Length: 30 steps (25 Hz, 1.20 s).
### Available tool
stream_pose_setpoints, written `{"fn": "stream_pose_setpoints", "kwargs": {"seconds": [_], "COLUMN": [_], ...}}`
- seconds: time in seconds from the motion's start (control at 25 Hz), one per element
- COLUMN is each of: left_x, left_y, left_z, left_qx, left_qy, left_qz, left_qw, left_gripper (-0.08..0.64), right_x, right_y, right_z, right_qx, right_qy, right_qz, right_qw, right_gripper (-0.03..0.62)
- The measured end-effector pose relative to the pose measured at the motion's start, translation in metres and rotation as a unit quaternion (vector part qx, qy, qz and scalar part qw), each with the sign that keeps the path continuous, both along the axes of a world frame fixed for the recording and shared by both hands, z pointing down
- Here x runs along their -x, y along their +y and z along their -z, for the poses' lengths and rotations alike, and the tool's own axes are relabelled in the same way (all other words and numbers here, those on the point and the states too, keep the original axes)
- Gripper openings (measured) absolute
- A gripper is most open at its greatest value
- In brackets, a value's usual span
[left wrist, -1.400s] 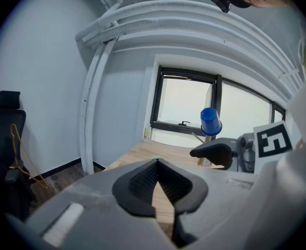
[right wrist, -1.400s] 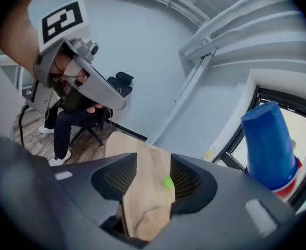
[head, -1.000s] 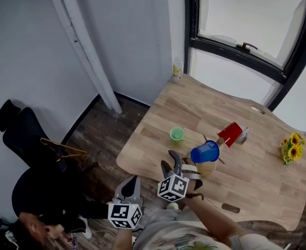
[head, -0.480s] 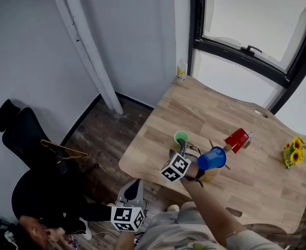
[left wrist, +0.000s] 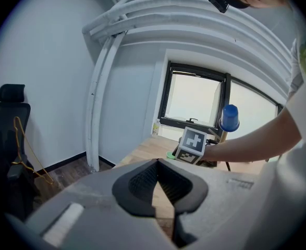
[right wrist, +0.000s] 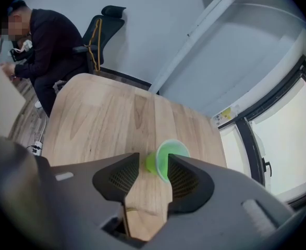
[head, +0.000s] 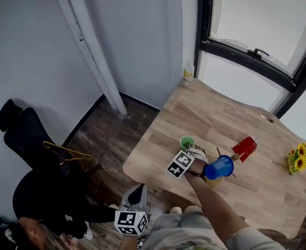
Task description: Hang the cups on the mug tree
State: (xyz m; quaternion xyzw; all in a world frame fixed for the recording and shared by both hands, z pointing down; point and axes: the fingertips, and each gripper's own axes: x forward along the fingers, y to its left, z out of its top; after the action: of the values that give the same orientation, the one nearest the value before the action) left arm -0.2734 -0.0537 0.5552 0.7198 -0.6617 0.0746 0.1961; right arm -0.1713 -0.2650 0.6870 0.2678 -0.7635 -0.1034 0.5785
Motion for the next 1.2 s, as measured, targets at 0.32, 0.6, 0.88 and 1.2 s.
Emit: {"fn": "stream_pose_setpoints", "kwargs": {"seconds": [0.32, 0.6, 0.88, 1.2], "left_x": [-0.001, -0.005, -0.008, -0.015], "left_y": [-0.006, -0.009, -0.007, -0.001], "left_z": [-0.002, 0.0, 0.003, 0.008], "left_qx": [0.001, -0.002, -0.007, -0.014], "left_qy": [0.001, 0.001, 0.0, -0.002], "left_qz": [-0.003, -0.01, -0.012, -0.013], "left_qw": [1.0, 0.9999, 0.9999, 0.9998], "left_gripper": [0.005, 0.005, 0.005, 0.005], "right_x": [0.002, 0.007, 0.018, 0.026], "right_y": [-0.004, 0.004, 0.02, 0.056], "right_z": [0.005, 0.02, 0.046, 0.088], "right_qx": [-0.02, -0.041, -0.064, -0.095], "right_qy": [-0.007, -0.028, -0.066, -0.116], "right_qz": [0.004, 0.021, 0.043, 0.078], "right_qw": [1.0, 0.999, 0.995, 0.986], "right_gripper": [0.021, 0.02, 0.018, 0.015]}}
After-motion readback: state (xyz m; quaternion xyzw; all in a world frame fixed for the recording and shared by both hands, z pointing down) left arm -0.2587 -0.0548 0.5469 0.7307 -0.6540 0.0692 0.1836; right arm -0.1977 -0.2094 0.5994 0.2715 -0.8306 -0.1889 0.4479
